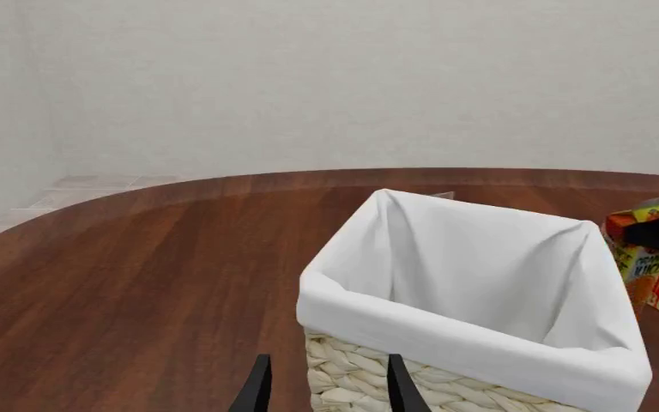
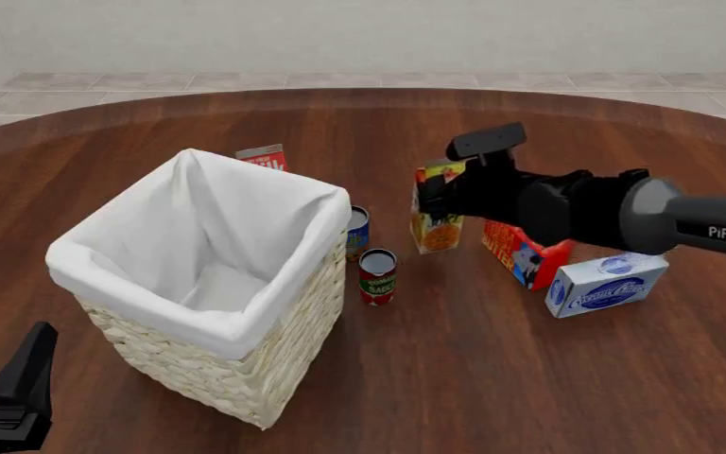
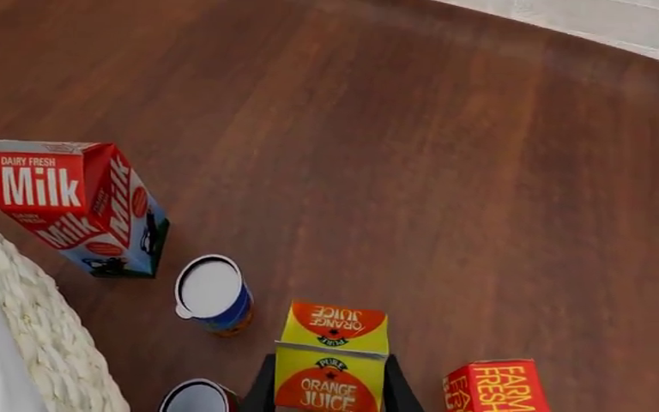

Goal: Pick up the orange juice, and put it in the basket.

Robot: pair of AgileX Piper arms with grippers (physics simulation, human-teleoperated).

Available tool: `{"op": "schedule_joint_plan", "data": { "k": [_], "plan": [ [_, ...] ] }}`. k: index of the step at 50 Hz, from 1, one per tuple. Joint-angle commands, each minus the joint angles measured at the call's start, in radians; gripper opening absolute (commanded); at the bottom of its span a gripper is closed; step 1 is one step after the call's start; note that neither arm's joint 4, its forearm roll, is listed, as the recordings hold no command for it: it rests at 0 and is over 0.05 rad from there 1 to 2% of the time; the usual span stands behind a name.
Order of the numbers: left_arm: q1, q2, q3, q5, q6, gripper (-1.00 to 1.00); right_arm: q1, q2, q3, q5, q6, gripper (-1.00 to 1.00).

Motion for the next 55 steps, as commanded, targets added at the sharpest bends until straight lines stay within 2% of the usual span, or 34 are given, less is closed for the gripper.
{"op": "schedule_joint_plan", "data": {
  "k": [1, 20, 29, 36, 47, 55],
  "plan": [
    [0.000, 0.000, 0.000, 0.000, 0.000, 1.00, -0.008, -0.058, -0.034, 0.029, 0.010, -1.00],
    [0.000, 0.000, 0.000, 0.000, 0.000, 1.00, 0.041, -0.223, -0.048, 0.074, -0.013, -1.00],
    [0.000, 0.000, 0.000, 0.000, 0.000, 1.00, 0.112, -0.339, -0.034, 0.075, 0.005, -1.00],
    [0.000, 0.000, 0.000, 0.000, 0.000, 1.00, 0.140, -0.364, -0.056, 0.094, 0.019, -1.00],
    [0.000, 0.000, 0.000, 0.000, 0.000, 1.00, 0.176, -0.412, -0.086, 0.109, 0.012, -1.00],
    [0.000, 0.000, 0.000, 0.000, 0.000, 1.00, 0.201, -0.457, -0.111, 0.126, -0.021, -1.00]
  ]
}}
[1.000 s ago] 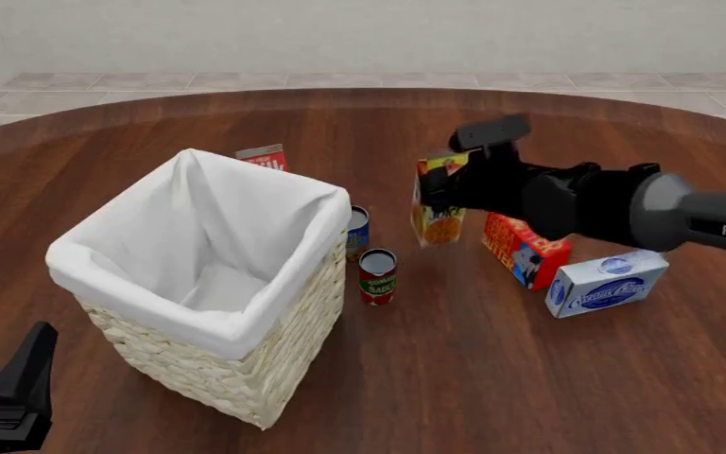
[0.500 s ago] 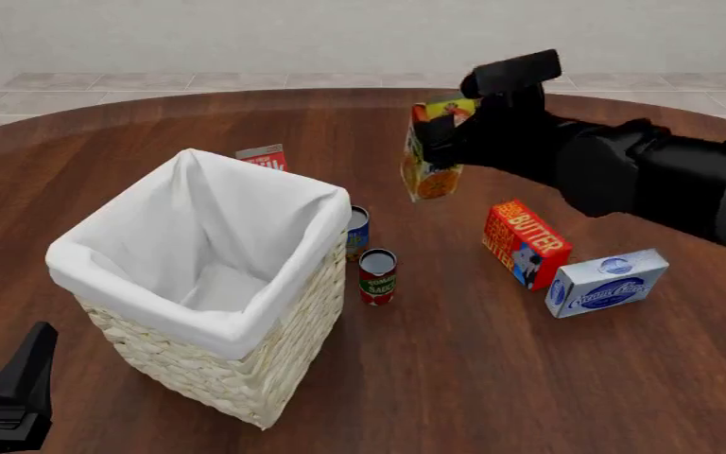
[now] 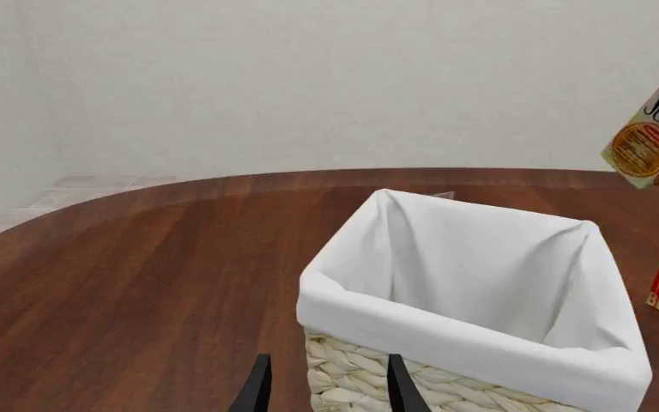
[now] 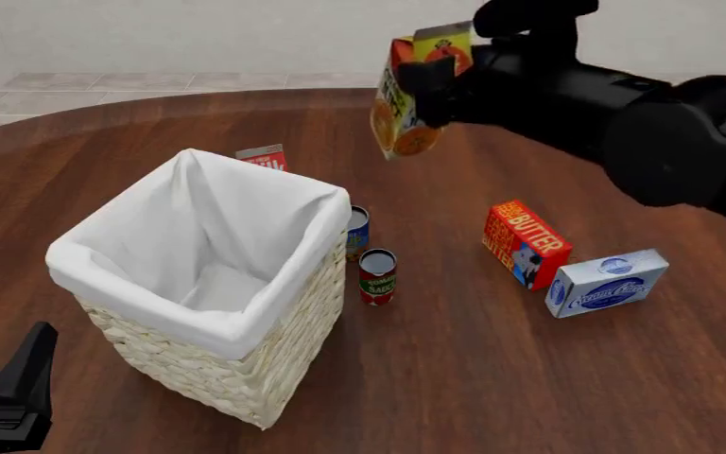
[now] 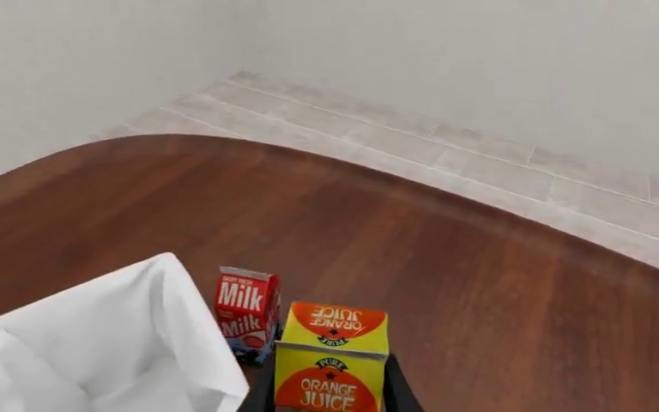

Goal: Pick up the orange juice, and put it in the basket.

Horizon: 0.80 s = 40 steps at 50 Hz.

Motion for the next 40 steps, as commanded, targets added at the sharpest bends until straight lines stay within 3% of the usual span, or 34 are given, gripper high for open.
{"op": "schedule_joint_plan", "data": {
  "k": [1, 10, 24, 40],
  "plan": [
    [0.000, 0.000, 0.000, 0.000, 0.000, 1.00, 0.037, -0.065, -0.042, 0.021, -0.005, -1.00],
    [0.000, 0.000, 0.000, 0.000, 0.000, 1.00, 0.076, -0.097, -0.045, 0.036, -0.006, -1.00],
    [0.000, 0.000, 0.000, 0.000, 0.000, 1.00, 0.233, -0.149, 0.014, 0.017, 0.070, -1.00],
    [0.000, 0.000, 0.000, 0.000, 0.000, 1.00, 0.342, -0.165, 0.031, -0.002, 0.075, -1.00]
  ]
}}
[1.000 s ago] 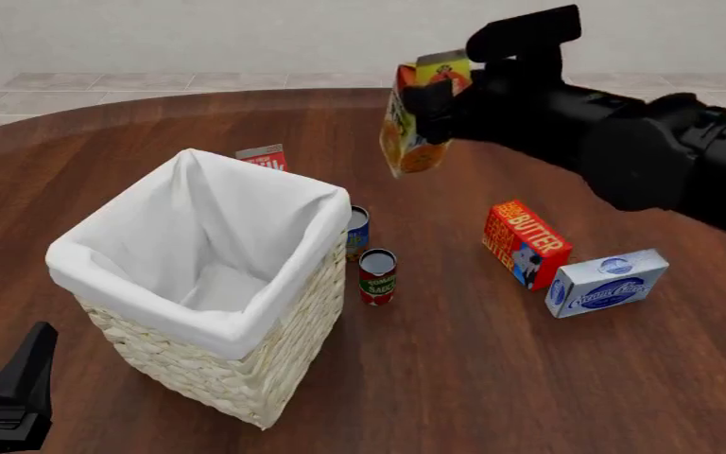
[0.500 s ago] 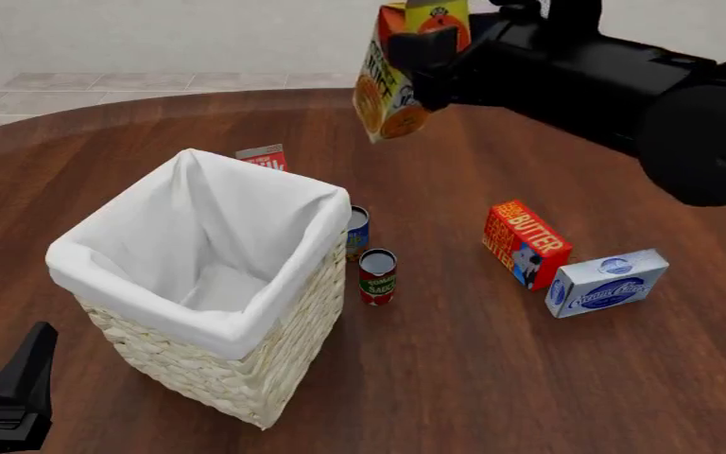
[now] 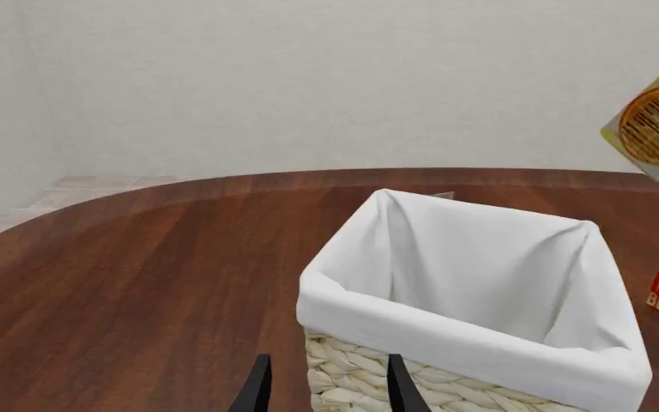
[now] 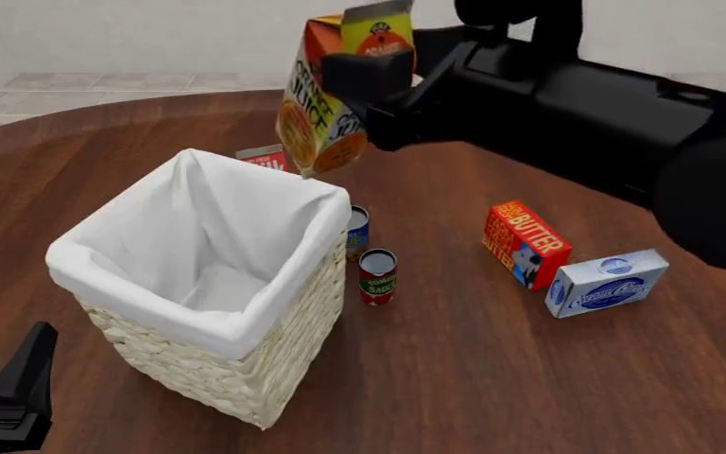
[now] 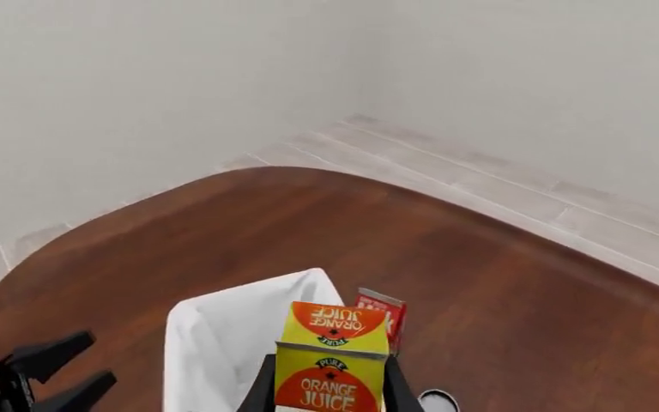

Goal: Pick up the orange juice, and put it in the basket.

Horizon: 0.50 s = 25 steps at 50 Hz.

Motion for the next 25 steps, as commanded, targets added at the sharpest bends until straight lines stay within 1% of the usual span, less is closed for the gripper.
{"op": "schedule_joint_plan", "data": {
  "k": [1, 4, 6, 12, 19, 25],
  "plan": [
    [0.000, 0.000, 0.000, 0.000, 0.000, 1.00, 0.080, -0.021, 0.005, -0.018, 0.034, -1.00],
    [0.000, 0.000, 0.000, 0.000, 0.000, 1.00, 0.097, -0.024, 0.008, -0.021, 0.036, -1.00],
    [0.000, 0.000, 0.000, 0.000, 0.000, 1.00, 0.124, -0.026, 0.010, -0.025, 0.039, -1.00],
    [0.000, 0.000, 0.000, 0.000, 0.000, 1.00, 0.152, -0.015, 0.012, -0.032, 0.039, -1.00],
    [0.000, 0.000, 0.000, 0.000, 0.000, 1.00, 0.176, 0.014, 0.014, -0.046, 0.035, -1.00],
    [0.000, 0.000, 0.000, 0.000, 0.000, 1.00, 0.181, 0.044, 0.007, -0.055, 0.030, -1.00]
  ]
}}
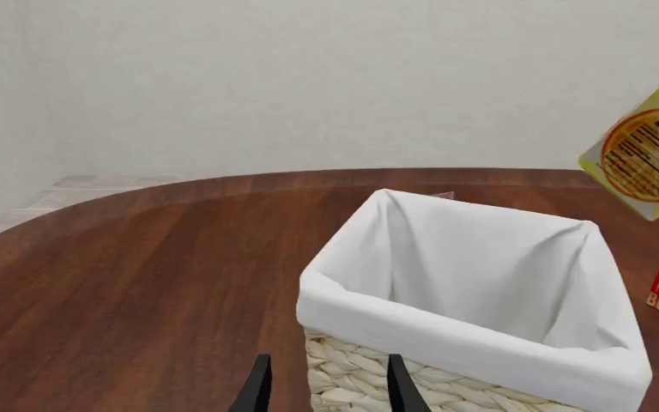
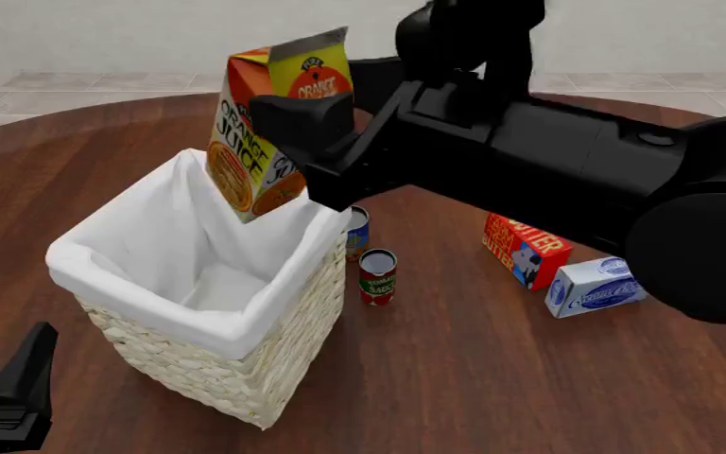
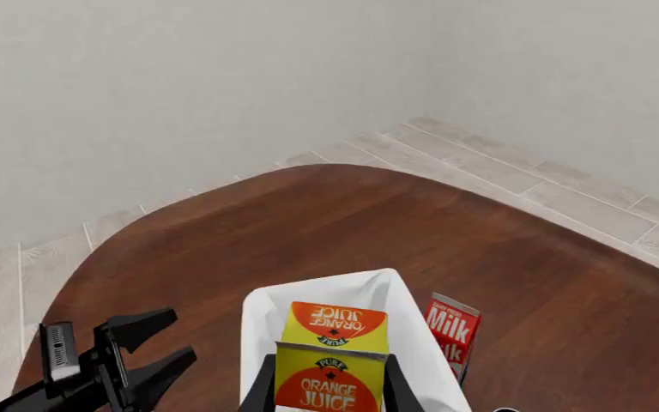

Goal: Pick up the orange juice, and put it in the basket.

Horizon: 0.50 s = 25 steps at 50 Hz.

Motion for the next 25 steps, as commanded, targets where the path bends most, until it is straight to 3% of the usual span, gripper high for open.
{"op": "schedule_joint_plan", "data": {
  "k": [1, 25],
  "plan": [
    [0.000, 0.000, 0.000, 0.000, 0.000, 1.00, 0.032, 0.039, -0.013, -0.021, 0.014, -1.00],
    [0.000, 0.000, 0.000, 0.000, 0.000, 1.00, 0.041, 0.214, -0.075, -0.003, 0.012, -1.00]
  ]
}}
